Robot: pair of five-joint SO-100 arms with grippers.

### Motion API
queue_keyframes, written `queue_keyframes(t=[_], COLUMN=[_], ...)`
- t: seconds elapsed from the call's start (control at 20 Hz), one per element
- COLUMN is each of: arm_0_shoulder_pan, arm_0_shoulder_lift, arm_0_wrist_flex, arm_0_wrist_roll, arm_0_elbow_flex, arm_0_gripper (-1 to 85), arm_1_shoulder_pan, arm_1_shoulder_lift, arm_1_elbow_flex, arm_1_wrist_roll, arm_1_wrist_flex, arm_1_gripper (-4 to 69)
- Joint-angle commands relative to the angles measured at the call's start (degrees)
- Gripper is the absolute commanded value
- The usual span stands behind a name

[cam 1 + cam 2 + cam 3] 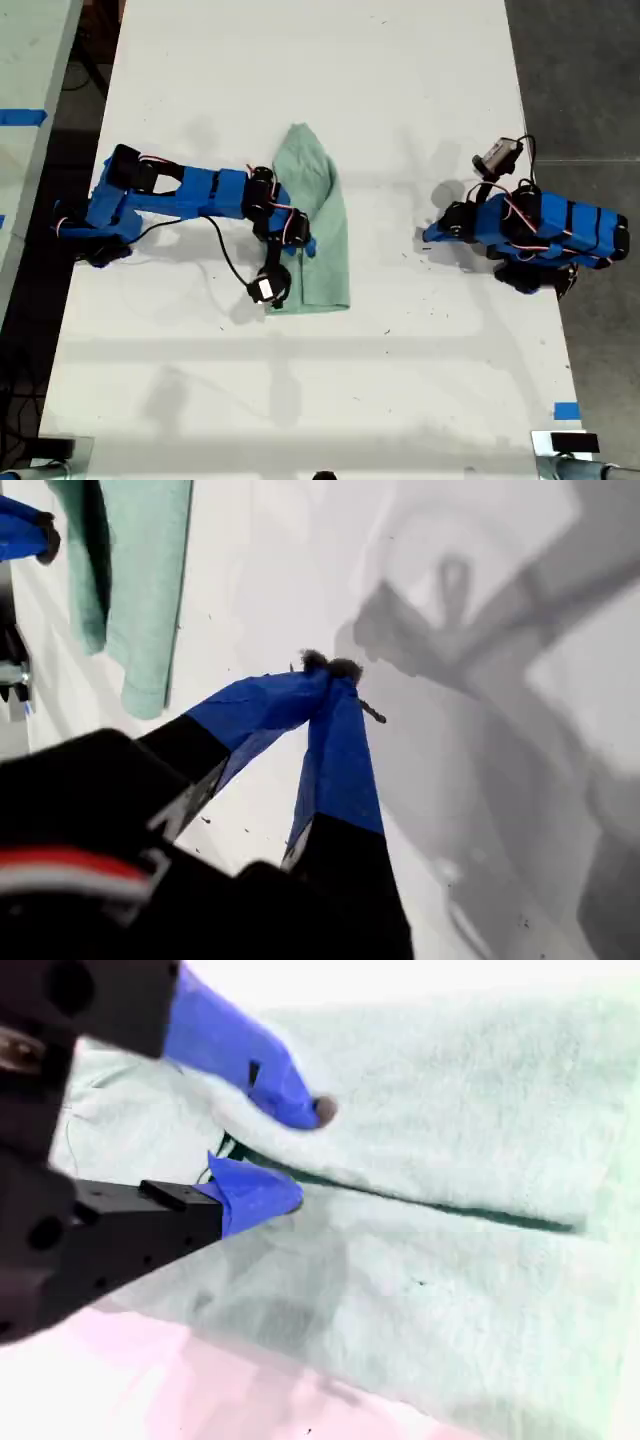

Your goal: Fold t shirt

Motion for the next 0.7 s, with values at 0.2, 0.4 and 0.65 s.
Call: queue_keyframes(t=[0.2,0.4,0.65], arm_0_shoulder_pan=[-2.3,-5.1,-8.7], arm_0_shoulder_lift=[20.5,59.9,106.4], arm_0_wrist_flex=[7.7,-5.4,-26.7], arm_0_wrist_roll=[2.4,1.9,3.3], arm_0_elbow_flex=[4.7,40.6,99.1], arm_0_gripper=[-0.1,-0.1,-0.1], arm_1_shoulder_pan=[-0.1,-0.2,-0.1], arm_1_shoulder_lift=[0.7,0.7,0.7], arm_1_elbow_flex=[2.7,2.7,2.7], arm_1_wrist_roll=[-0.8,-0.8,-0.6], arm_1_wrist_flex=[0.5,0.5,0.5], arm_1_gripper=[-1.5,-1.5,-1.5])
